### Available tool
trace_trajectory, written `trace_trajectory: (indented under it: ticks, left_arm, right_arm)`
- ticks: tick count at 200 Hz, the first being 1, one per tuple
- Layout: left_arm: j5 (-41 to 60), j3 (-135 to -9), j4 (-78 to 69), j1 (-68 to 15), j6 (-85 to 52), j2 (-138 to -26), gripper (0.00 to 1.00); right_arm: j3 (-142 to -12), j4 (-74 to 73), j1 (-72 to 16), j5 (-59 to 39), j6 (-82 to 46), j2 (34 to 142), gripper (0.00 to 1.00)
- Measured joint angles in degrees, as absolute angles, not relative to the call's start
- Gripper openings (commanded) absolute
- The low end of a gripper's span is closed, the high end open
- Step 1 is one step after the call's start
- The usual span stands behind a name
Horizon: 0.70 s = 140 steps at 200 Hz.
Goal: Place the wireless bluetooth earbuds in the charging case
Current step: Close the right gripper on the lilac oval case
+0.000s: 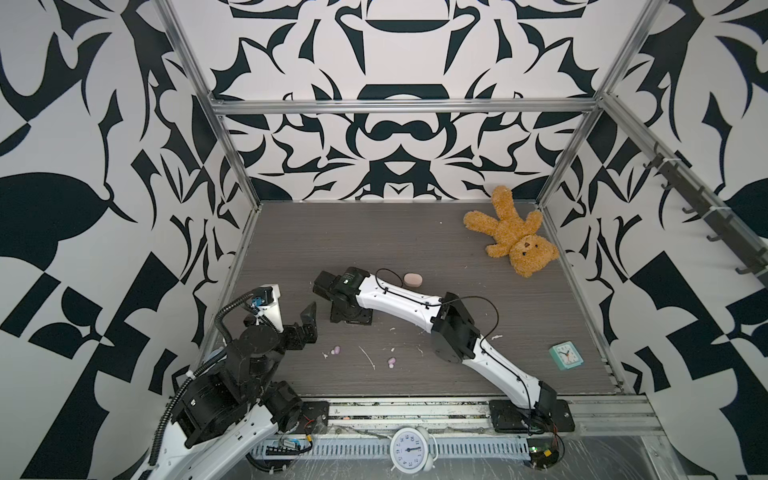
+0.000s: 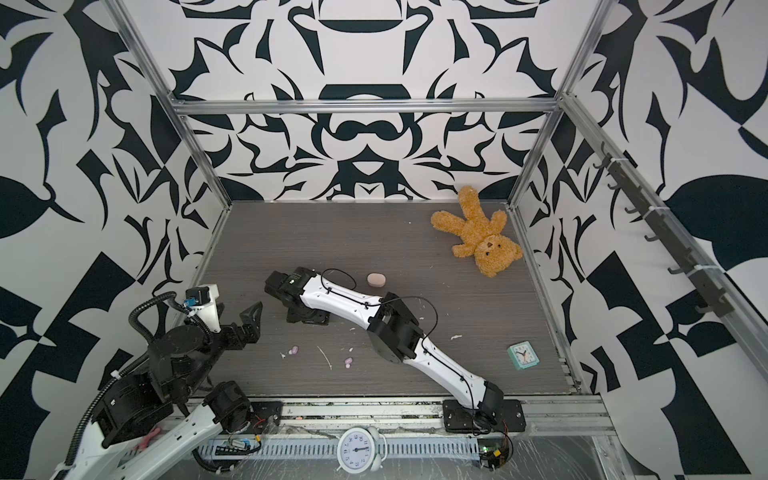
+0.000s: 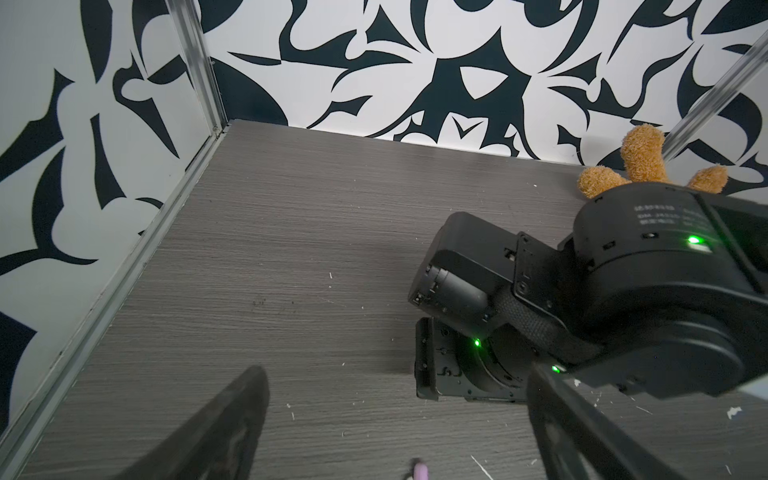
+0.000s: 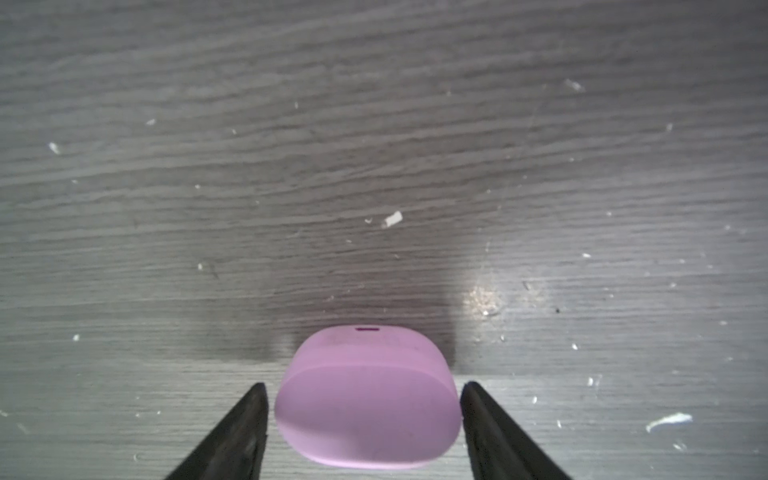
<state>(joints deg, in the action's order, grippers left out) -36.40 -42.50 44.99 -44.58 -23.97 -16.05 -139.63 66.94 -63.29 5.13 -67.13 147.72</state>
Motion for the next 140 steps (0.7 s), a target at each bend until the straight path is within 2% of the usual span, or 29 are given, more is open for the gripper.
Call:
trace_trajectory:
  ticks: [59,140]
  left_arm:
    - [-36.23,-42.50,44.80,-44.58,-23.83,-16.05,0.99]
    - [-35.94,-42.50,44.77,-44.58,-23.53,-16.08,0.99]
  right_arm:
    - [-139.79,66.63,-63.09,5.13,-66.22,147.87,0.62]
    - [-139.55,66.35,-62.63,4.84,-65.60,147.85,0.68]
